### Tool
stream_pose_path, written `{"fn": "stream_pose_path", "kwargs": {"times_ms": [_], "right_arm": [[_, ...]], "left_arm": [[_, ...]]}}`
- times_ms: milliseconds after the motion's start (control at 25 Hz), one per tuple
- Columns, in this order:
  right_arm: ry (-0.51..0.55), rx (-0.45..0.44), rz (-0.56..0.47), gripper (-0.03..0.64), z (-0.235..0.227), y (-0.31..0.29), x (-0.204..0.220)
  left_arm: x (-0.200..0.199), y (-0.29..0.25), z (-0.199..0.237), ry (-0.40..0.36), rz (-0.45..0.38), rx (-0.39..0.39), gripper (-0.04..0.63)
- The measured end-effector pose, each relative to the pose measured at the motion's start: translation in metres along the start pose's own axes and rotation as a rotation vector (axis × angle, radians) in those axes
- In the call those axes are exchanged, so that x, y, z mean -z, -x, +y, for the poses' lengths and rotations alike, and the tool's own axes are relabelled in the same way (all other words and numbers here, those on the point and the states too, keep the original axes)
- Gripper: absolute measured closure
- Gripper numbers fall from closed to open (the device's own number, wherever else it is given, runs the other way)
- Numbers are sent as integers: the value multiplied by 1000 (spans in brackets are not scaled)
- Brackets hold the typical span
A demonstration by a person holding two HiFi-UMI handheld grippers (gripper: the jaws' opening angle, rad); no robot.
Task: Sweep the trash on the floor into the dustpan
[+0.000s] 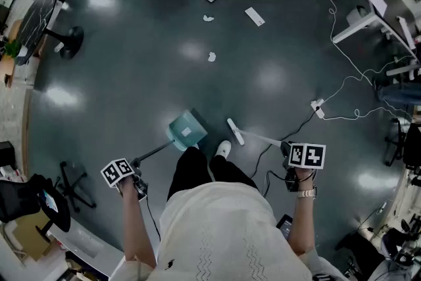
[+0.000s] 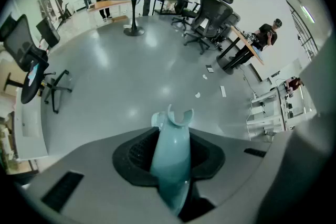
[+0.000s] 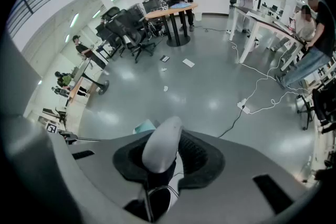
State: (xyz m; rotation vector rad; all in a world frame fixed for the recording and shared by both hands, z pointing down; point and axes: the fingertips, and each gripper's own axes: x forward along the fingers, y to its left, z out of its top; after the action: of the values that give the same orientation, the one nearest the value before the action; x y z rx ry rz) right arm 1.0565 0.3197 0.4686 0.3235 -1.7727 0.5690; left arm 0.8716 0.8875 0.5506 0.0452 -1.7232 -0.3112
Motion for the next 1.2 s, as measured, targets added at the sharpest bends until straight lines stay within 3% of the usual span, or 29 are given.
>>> {"fn": "stream_pose_path", "kwargs": {"times_ms": [280,560,680,960,1080,1200], "right_arm": [[-15,-2,-50,508,20,-6,-79],[-1,45,-68,508,48,-23,-219],[0,67,-113,508,57,-26,-287],[66,88,-170,508,65,-64,-402],[95,85,-188,508,66,-93,-445],[127,86,-178,508,71,-124,-475]], "left_arm": [[-79,-28,-43,-32,-48,24,497],[-185,-90,-98,-31,-29,60,497],[-234,-117,-128,-72,-20,71,497],[-326,-172,-204,-284,-27,87,497],[-359,-196,-232,-309,-30,72,497],[-381,-216,-250,-280,-15,48,497]]}}
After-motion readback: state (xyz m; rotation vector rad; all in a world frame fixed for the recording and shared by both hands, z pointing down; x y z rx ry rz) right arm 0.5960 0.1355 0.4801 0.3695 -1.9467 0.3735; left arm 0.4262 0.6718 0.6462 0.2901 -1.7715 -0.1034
